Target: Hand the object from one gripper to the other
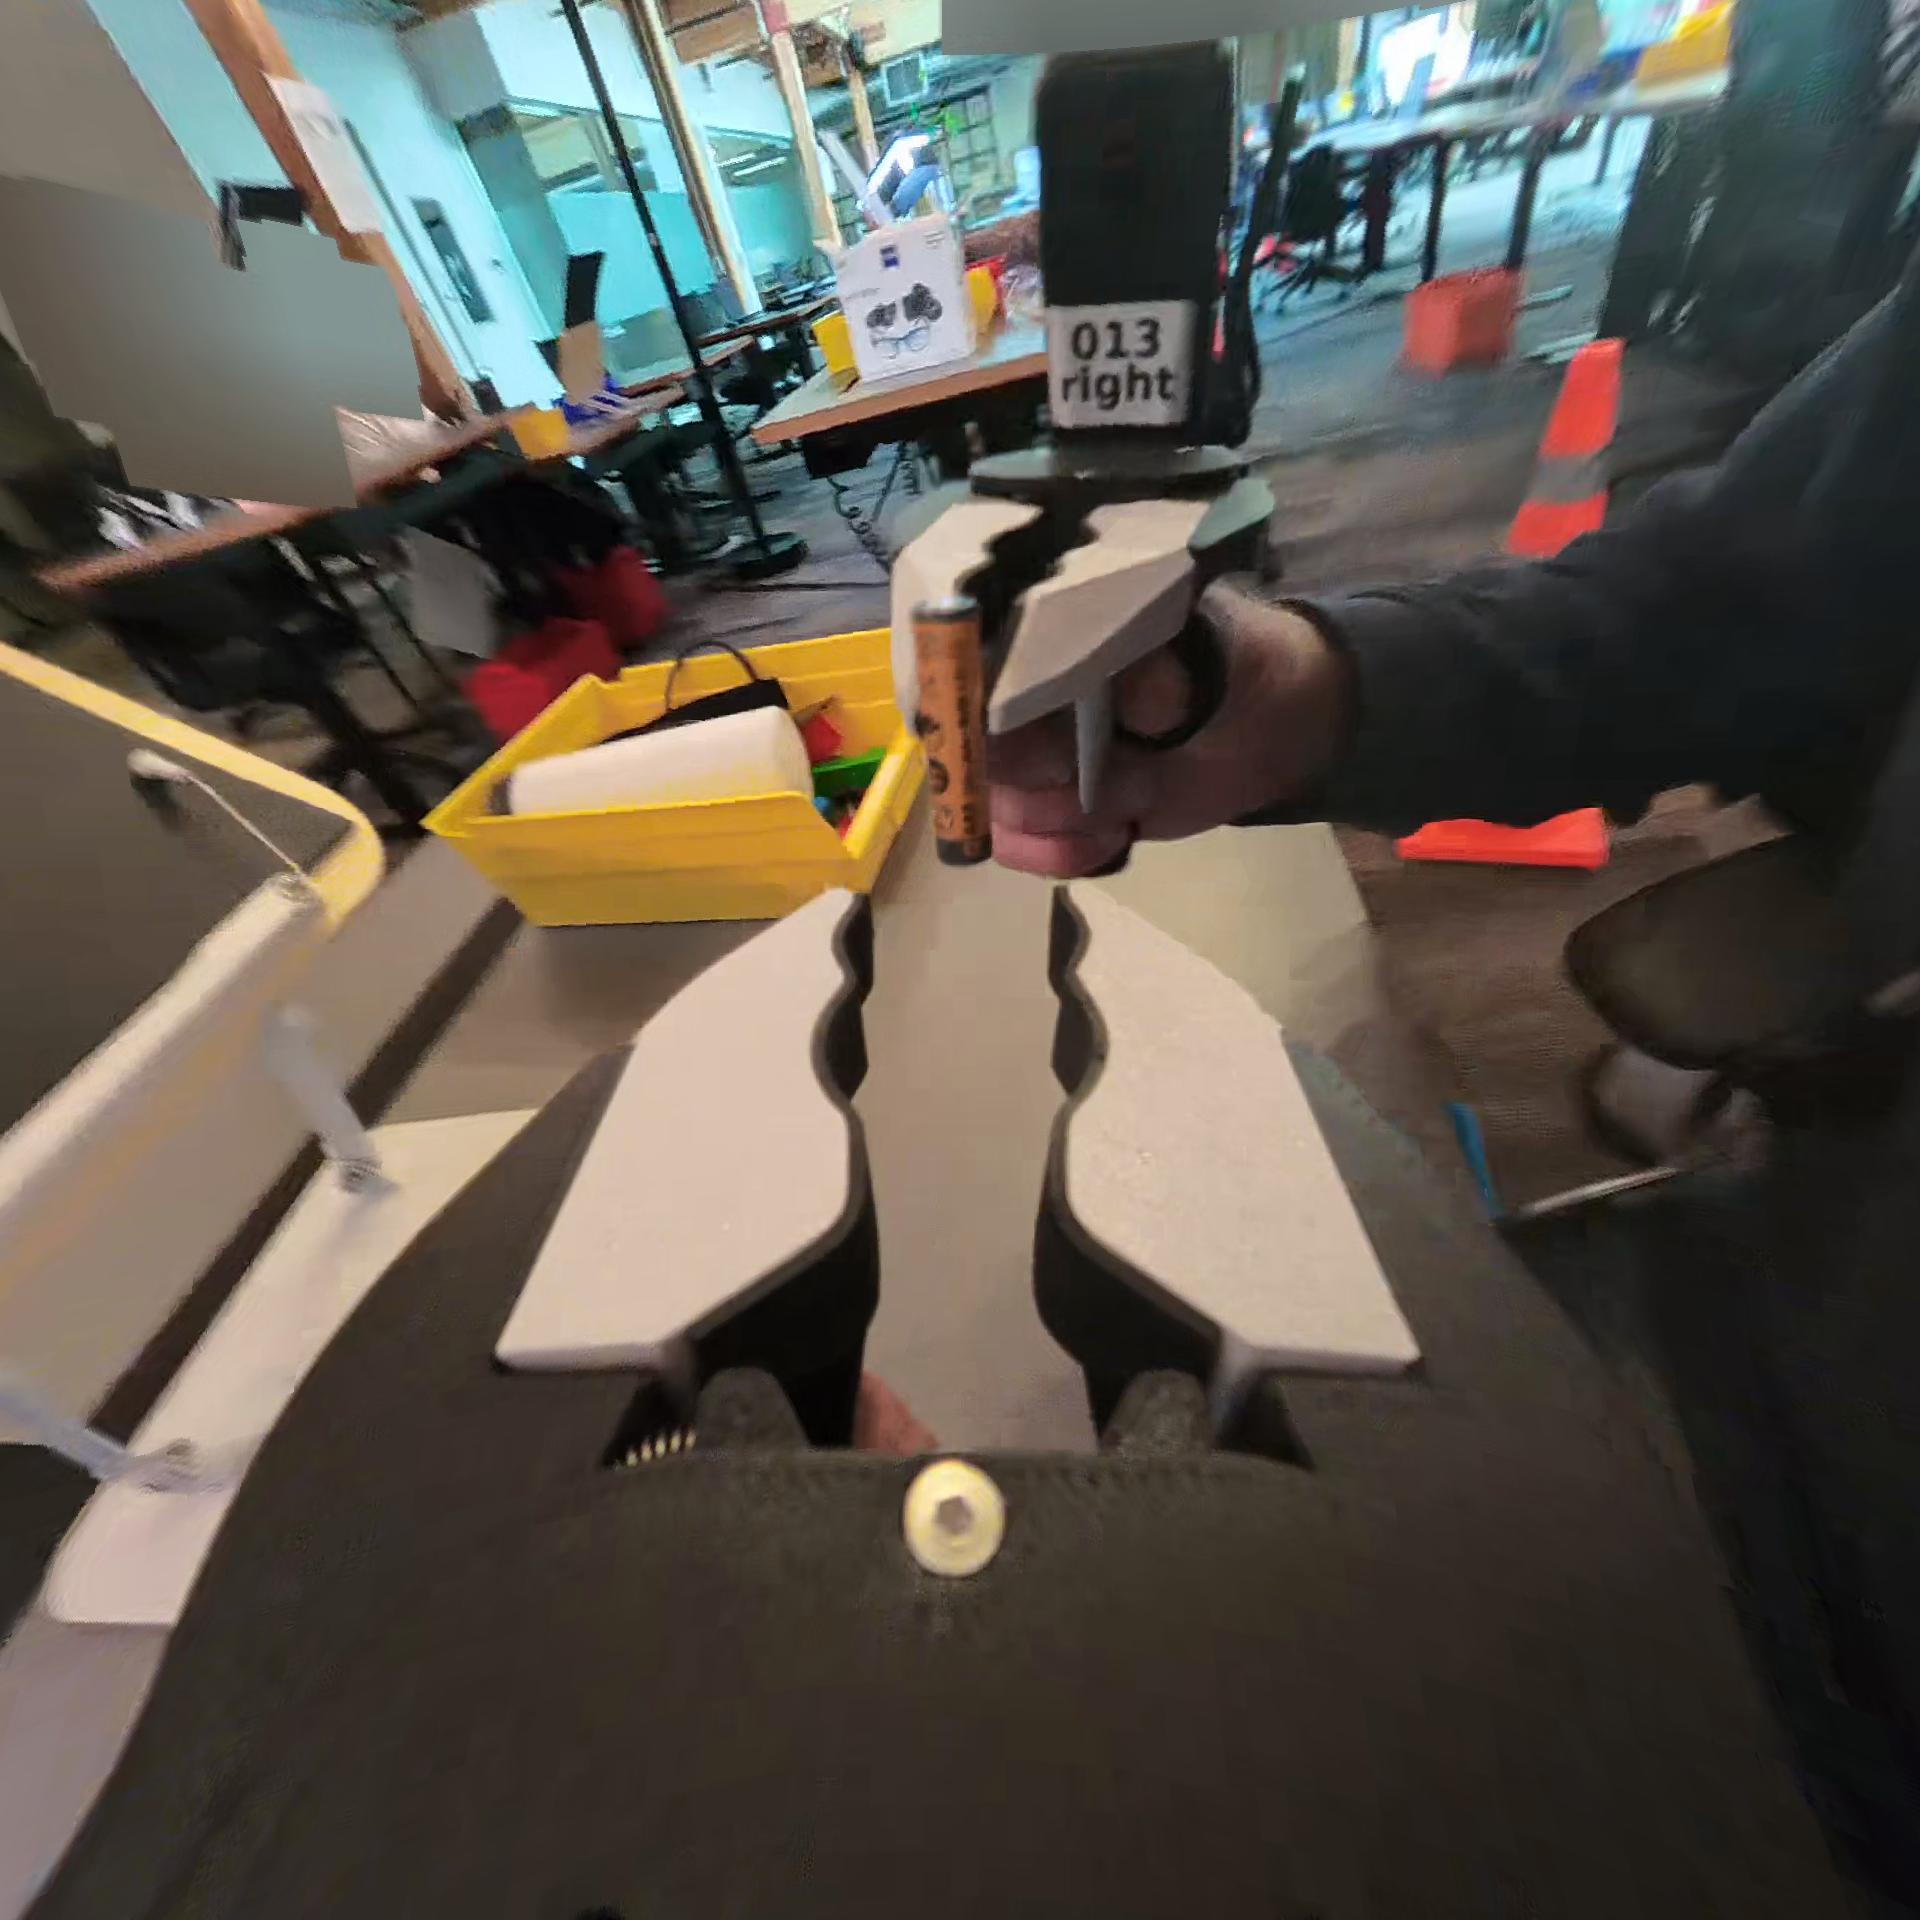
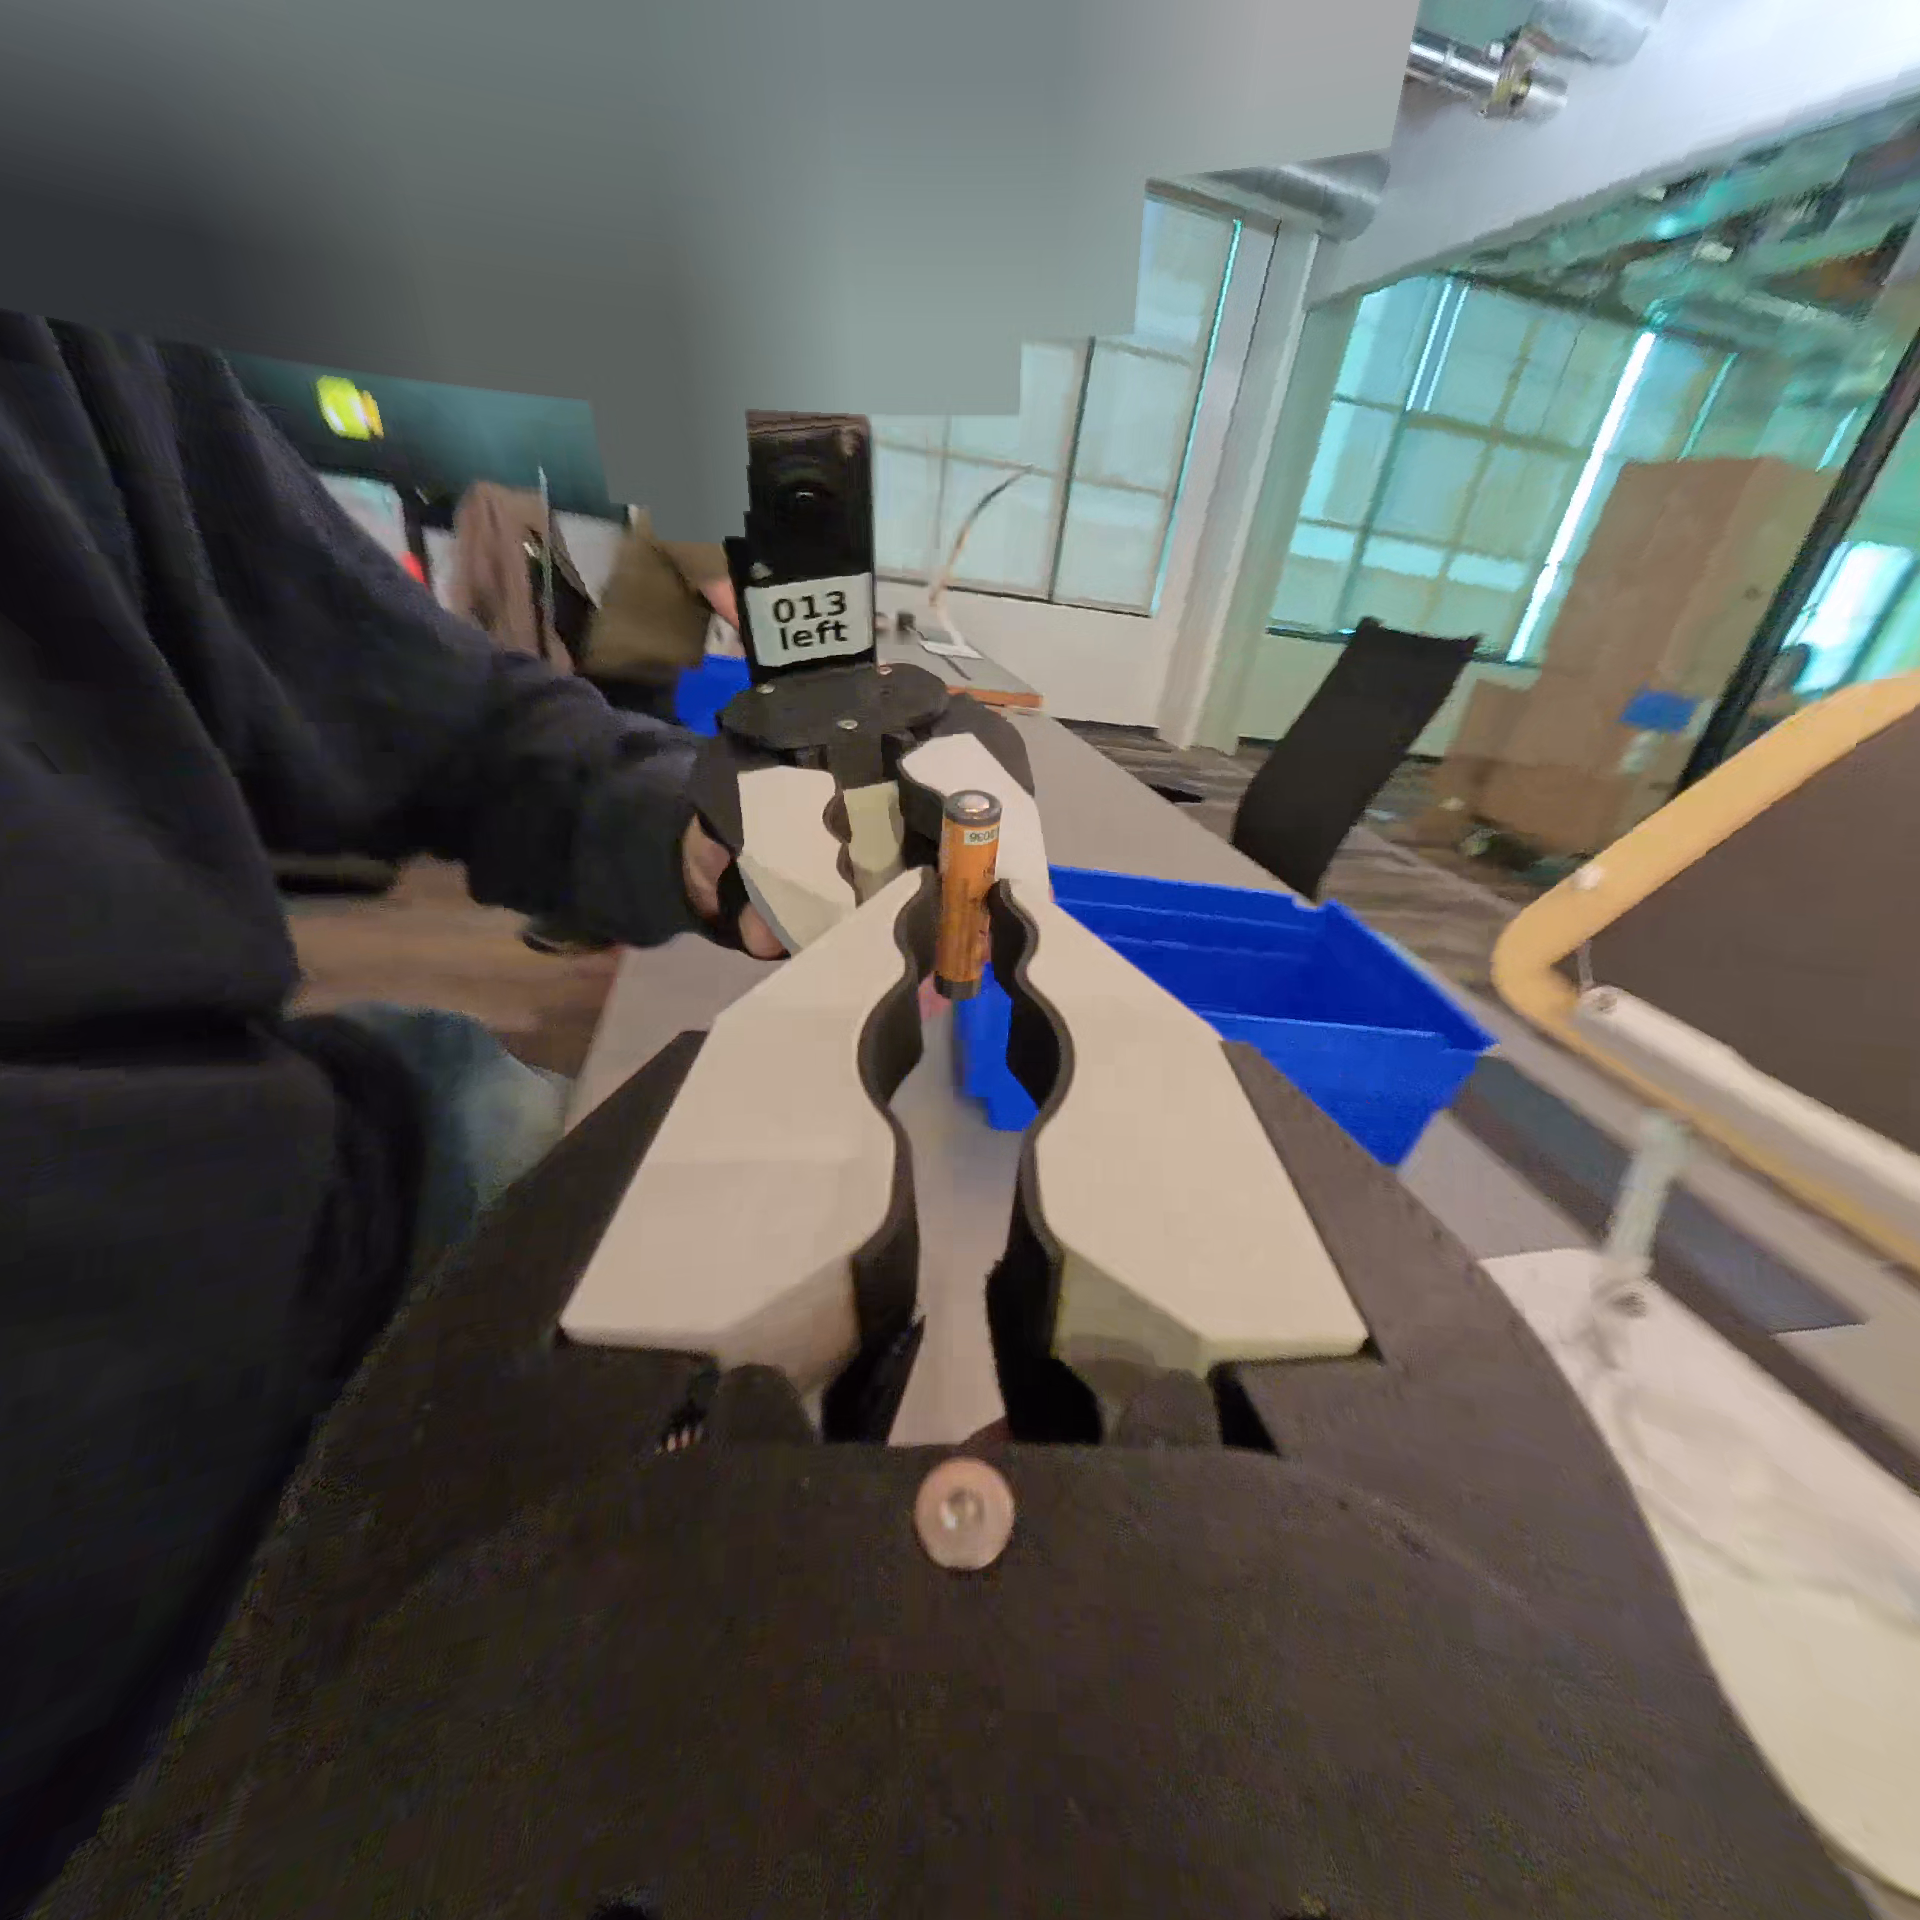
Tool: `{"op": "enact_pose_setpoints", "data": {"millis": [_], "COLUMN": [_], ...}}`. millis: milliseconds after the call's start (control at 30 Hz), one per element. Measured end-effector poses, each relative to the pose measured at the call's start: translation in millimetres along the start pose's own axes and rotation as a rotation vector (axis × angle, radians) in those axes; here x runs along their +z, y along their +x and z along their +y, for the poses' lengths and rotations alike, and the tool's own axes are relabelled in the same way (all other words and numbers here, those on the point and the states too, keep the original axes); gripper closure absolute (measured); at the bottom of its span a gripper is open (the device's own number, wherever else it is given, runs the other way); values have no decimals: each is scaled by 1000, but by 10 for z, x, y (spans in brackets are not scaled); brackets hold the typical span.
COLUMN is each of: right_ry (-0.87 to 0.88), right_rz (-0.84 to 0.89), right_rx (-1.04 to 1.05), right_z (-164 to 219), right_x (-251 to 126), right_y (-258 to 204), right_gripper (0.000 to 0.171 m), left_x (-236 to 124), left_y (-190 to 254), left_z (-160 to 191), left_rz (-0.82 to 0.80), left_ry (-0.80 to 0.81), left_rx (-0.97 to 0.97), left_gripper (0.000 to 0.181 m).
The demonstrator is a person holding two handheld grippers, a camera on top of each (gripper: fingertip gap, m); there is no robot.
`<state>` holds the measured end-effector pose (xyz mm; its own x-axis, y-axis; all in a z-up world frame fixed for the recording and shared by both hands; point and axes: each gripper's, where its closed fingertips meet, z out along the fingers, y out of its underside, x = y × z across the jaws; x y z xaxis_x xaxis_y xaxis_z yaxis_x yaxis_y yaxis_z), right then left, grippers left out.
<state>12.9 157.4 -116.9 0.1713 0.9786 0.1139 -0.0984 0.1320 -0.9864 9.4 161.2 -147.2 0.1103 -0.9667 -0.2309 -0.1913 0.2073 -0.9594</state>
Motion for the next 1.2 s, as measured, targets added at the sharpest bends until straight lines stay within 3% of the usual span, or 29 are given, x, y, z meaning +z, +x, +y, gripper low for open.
{"op": "enact_pose_setpoints", "data": {"millis": [167,600,700,800,933,1067,1200], "right_ry": [41,46,57,-1,-207,-288,-302], "right_rz": [-29,-39,-17,52,141,180,163], "right_rx": [113,138,130,15,-344,-481,-478], "right_z": [38,77,70,120,308,382,430], "right_x": [-27,-11,-31,-65,-37,5,15], "right_y": [12,-13,11,36,-17,-17,-3], "right_gripper": [164,165,163,147,136,112,117], "left_x": [31,125,128,103,55,68,96], "left_y": [-49,49,40,4,-62,21,118], "left_z": [-140,-105,-105,-107,-34,77,115], "left_rz": [-23,40,67,129,234,280,322], "left_ry": [74,71,91,152,243,239,233], "left_rx": [-63,-139,-245,-481,-851,-949,-987], "left_gripper": [164,171,171,171,171,171,172]}}
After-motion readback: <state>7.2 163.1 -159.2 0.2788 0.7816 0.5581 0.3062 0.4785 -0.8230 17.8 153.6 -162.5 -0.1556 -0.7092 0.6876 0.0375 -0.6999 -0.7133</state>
